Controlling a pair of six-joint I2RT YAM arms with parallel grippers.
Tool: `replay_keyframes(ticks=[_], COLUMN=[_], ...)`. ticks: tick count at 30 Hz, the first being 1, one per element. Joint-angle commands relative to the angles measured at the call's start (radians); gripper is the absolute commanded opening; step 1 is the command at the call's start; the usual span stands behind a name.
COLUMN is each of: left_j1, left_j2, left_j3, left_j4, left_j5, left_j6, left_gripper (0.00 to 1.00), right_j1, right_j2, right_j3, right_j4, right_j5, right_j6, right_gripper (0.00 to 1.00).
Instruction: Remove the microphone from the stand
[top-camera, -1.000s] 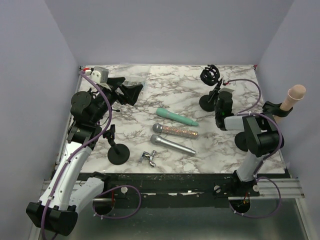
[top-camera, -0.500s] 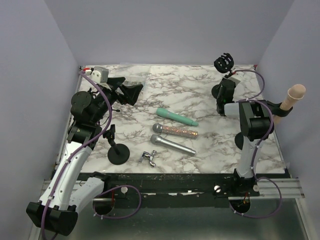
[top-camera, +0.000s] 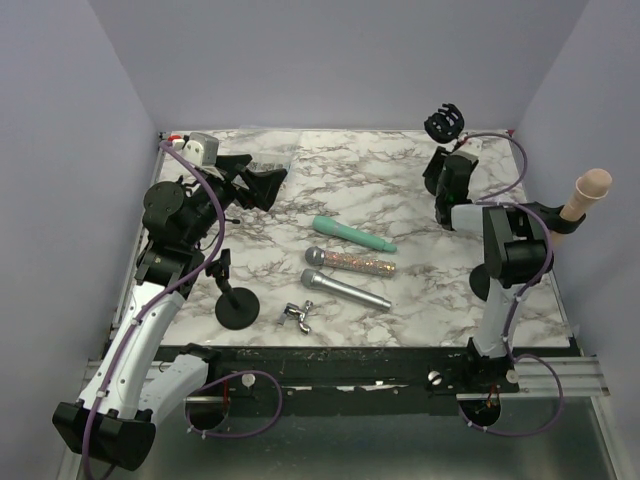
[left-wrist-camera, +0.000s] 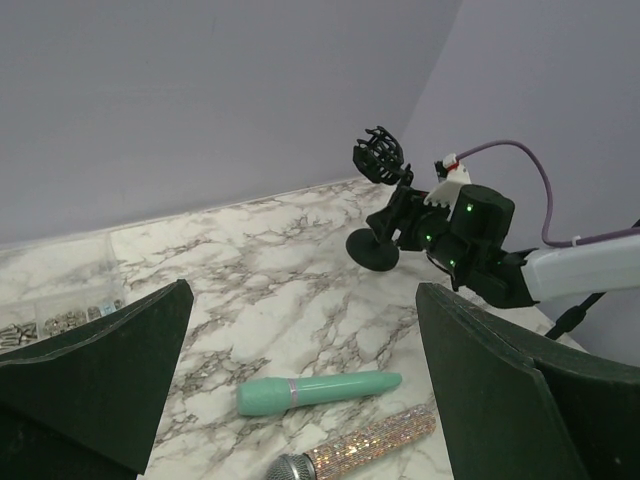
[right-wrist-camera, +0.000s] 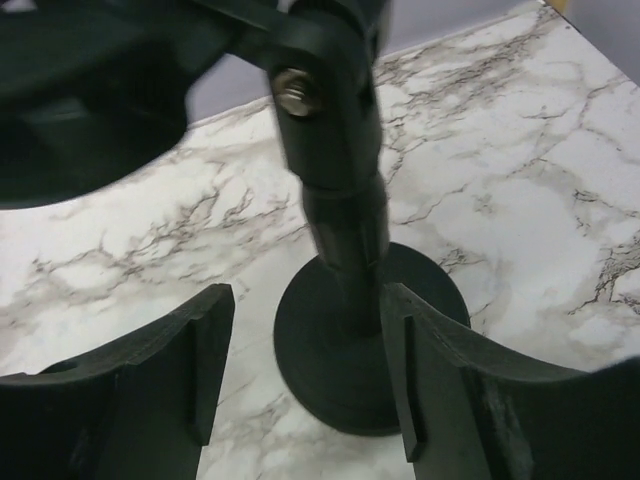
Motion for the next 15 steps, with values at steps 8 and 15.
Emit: replay_keyframes(ticks=[8, 15], left_j1=[-0.005, -0.005], left_j2=[-0.026, -0.036], left_j3=[-0.005, -0.008], left_j4=[0.024, 0.033], left_j5=[0.022, 0.036], left_j6=[-0.013, -0.032], left_gripper=[0.98, 0.98], right_j1=[0.151, 0.191], right_j2=[-0.403, -0.722], right_j3=[-0.188, -0.339], right_j4=[-0.340, -0.549], right_j5=[-0.117, -0.232], right_j6=[0.009, 0.076], right_gripper=[0.78, 0.81])
